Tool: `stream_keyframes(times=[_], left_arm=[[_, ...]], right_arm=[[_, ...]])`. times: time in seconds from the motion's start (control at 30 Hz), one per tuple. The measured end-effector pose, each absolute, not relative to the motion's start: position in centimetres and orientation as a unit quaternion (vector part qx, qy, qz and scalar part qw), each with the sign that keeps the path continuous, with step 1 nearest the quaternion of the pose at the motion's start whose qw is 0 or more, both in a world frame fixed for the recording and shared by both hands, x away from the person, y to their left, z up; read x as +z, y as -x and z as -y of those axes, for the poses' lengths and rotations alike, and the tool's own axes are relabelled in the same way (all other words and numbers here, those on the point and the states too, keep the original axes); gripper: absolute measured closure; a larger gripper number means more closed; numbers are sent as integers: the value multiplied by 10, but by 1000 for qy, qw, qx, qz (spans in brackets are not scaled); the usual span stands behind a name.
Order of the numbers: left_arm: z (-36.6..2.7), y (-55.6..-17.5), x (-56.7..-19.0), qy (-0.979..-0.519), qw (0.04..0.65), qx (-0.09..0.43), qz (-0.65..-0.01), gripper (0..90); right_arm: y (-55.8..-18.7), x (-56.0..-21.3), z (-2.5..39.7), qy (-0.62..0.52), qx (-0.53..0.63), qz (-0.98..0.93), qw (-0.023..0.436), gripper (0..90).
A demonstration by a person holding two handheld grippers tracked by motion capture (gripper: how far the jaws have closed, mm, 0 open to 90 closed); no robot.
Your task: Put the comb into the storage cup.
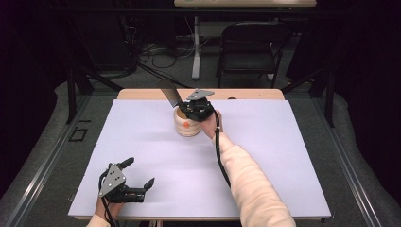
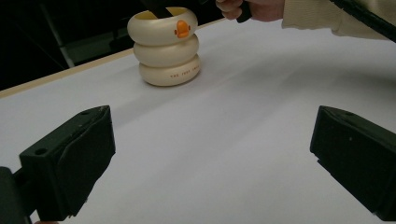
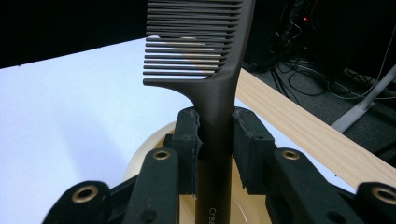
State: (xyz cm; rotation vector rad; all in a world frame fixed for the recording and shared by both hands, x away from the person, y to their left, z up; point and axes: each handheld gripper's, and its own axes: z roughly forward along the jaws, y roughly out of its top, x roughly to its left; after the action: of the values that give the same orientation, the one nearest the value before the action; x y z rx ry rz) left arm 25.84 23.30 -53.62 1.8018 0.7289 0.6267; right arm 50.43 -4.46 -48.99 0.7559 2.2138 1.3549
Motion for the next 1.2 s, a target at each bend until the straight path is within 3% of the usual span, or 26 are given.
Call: stream_keyframes(times=[0.67, 0.9, 1.2], left_arm=[[-233, -258, -536, -753, 522, 263, -304, 1], [-233, -258, -536, -753, 521, 263, -304, 1], [-233, -258, -536, -753, 520, 263, -304, 1]], right_arm=[[-505, -494, 42, -278, 470, -812, 207, 704], [-502, -486, 48, -284, 473, -810, 199, 499], [-496, -473, 57, -288, 478, -811, 175, 310]])
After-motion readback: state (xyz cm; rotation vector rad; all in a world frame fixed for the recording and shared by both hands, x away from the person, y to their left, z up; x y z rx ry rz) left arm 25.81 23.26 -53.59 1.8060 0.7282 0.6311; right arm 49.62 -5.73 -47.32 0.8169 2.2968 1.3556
